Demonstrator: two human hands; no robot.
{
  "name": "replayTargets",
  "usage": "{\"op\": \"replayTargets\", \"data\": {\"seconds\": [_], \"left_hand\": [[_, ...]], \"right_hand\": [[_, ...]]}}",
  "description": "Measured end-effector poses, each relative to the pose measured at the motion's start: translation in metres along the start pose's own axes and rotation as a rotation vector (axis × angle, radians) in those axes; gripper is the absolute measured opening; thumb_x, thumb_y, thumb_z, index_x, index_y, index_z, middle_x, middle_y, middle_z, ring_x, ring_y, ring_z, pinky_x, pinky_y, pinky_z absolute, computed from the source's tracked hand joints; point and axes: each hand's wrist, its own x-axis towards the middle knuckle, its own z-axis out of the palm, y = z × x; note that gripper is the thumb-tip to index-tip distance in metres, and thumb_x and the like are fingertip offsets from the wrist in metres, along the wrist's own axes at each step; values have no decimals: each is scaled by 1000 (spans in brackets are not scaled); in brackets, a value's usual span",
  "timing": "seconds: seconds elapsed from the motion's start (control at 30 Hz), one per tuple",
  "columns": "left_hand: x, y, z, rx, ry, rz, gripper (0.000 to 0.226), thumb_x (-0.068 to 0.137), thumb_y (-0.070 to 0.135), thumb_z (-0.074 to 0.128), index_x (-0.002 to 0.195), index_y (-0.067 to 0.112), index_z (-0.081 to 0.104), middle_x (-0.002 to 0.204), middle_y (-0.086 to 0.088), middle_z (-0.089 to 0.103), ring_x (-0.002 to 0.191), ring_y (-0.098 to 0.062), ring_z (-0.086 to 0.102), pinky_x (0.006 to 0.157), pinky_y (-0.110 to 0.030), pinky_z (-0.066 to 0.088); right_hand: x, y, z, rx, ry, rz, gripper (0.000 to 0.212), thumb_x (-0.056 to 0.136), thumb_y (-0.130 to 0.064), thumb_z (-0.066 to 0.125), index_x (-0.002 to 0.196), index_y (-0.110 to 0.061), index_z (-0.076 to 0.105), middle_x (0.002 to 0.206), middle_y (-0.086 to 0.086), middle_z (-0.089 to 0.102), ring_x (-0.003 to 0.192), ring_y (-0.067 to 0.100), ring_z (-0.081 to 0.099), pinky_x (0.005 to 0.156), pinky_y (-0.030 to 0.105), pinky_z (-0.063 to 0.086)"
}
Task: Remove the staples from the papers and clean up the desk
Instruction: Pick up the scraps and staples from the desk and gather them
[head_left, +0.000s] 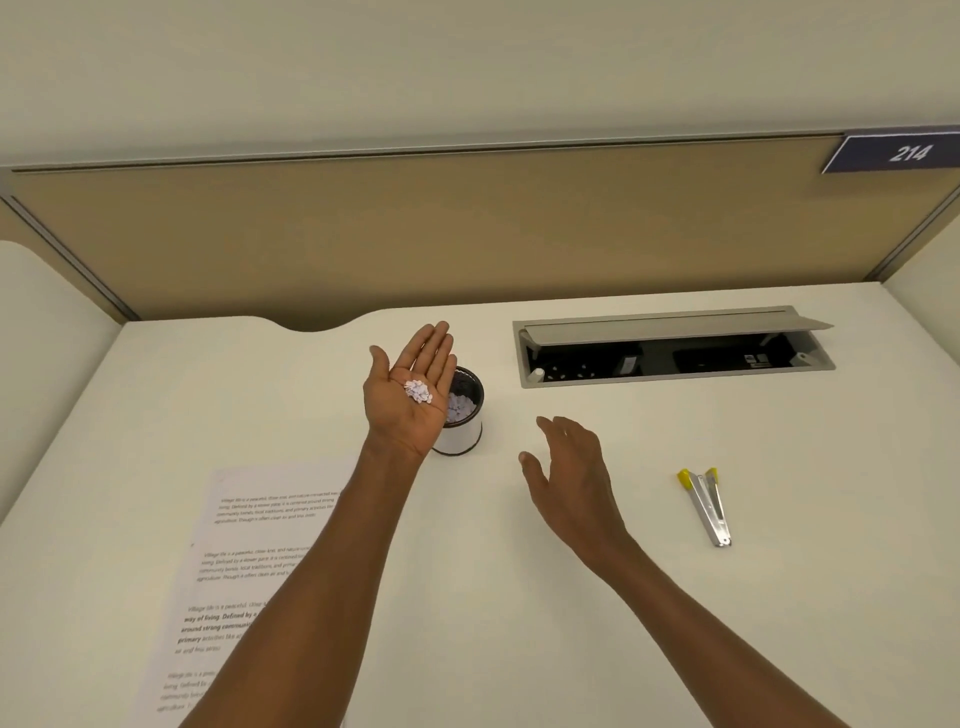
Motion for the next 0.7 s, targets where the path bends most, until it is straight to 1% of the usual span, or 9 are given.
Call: {"op": "replayTargets", "data": {"seconds": [0.13, 0.2, 0.37, 0.47, 0.57, 0.7], "left_hand": [[6, 1, 2, 142, -25, 24, 89, 95, 72, 24, 139, -1, 50, 141, -16, 57, 135, -26, 51, 117, -38, 35], [9, 1, 4, 260, -38, 34, 95, 92, 77, 20, 141, 1, 49, 143, -13, 56, 137, -24, 48, 118, -37, 32], [14, -5, 11, 623, -53, 91, 94, 93, 73, 6, 148, 5, 42, 153, -6, 46, 145, -16, 37, 123, -35, 19], [15, -7, 10, 821, -81, 103, 98, 85, 76, 7, 150, 10, 40, 155, 1, 42, 146, -8, 32, 124, -33, 13], [17, -7, 6, 905, -139, 81, 100, 82, 75, 5, 150, 11, 39, 156, 2, 41, 146, -5, 30, 125, -33, 9], [17, -3, 5, 911, -170, 48, 100, 83, 75, 3, 151, 10, 37, 158, 2, 38, 147, -4, 27, 125, -33, 6]], "right_hand": [[-5, 4, 4, -39, -21, -6, 49, 96, -30, 55, 140, -10, 47, 143, 12, 47, 136, 27, 36, 110, 40, 37], [-8, 5, 7, -62, -31, -32, 48, 96, -29, 56, 139, -9, 48, 143, 13, 47, 136, 28, 37, 110, 41, 37], [-11, 6, 10, -74, -64, -53, 46, 96, -29, 56, 137, -9, 50, 141, 12, 48, 134, 28, 40, 108, 39, 38], [-11, 7, 9, -87, -69, -72, 44, 96, -31, 53, 135, -11, 51, 137, 11, 50, 128, 28, 45, 105, 38, 41], [-11, 9, 9, -85, -61, -82, 44, 97, -34, 47, 134, -10, 51, 134, 11, 52, 124, 28, 47, 103, 39, 42], [-11, 9, 8, -93, -61, -85, 54, 94, -43, 32, 130, -10, 54, 128, 9, 55, 116, 28, 52, 99, 39, 45]]}}
